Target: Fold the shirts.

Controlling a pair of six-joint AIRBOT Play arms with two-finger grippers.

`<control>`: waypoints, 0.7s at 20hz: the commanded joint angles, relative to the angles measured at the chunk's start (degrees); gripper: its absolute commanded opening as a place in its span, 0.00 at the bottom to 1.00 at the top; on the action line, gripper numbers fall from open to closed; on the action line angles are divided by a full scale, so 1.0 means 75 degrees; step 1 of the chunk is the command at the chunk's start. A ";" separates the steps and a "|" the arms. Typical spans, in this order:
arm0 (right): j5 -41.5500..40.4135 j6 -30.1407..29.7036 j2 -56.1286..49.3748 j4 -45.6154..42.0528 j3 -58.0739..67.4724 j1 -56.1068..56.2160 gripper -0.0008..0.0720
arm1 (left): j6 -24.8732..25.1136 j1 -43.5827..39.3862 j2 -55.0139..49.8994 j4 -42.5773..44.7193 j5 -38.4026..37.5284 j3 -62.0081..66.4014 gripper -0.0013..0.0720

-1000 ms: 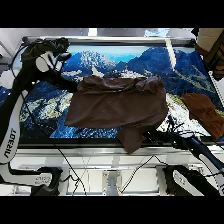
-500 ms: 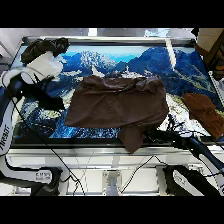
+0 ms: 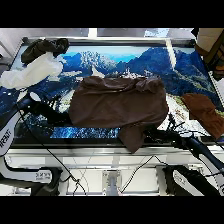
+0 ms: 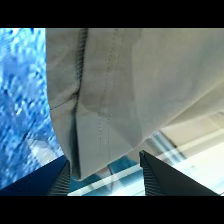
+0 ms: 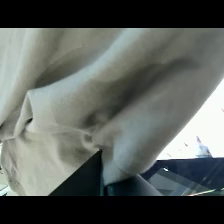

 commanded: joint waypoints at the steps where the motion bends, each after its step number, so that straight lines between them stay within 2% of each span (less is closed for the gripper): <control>1: 0.0020 0.0003 -0.0003 0.0146 -0.0003 0.0009 0.05 | 0.0032 -0.0061 -0.0020 -0.0493 0.1303 -0.0166 0.71; 3: 0.0020 0.0003 -0.0003 0.0166 0.0000 0.0009 0.05 | 0.0003 -0.0163 -0.0020 -0.0682 0.1795 -0.0166 0.69; 4: 0.0020 0.0003 -0.0003 0.0166 -0.0003 0.0009 0.05 | 0.0006 -0.0189 -0.0020 -0.0705 0.1923 -0.0166 0.66; 6: 0.0020 0.0003 -0.0003 0.0166 0.0000 0.0009 0.05 | 0.0038 -0.0216 -0.0020 -0.0729 0.1918 -0.0166 0.43; 8: -0.0012 -0.0009 -0.0003 0.0166 0.0000 0.0009 0.05 | 0.0041 -0.0216 -0.0020 -0.0764 0.1786 -0.0166 0.12; 9: -0.0026 -0.0125 -0.0003 0.0172 0.0000 0.0009 0.05 | 0.0041 -0.0216 -0.0020 -0.0807 0.1667 -0.0166 0.06; 11: -0.0009 -0.0761 -0.0003 0.0484 0.0026 0.0009 0.05 | 0.0242 -0.0216 -0.0020 -0.1157 0.1393 -0.0163 0.04; 12: 0.0055 -0.1157 -0.0003 0.0647 0.0166 0.0009 0.05 | 0.0560 -0.0216 -0.0020 -0.1617 0.1186 -0.0157 0.04; 14: 0.0233 -0.1402 0.0000 0.0799 0.0746 0.0009 0.05 | 0.1376 -0.0216 -0.0006 -0.3197 0.0632 -0.0061 0.03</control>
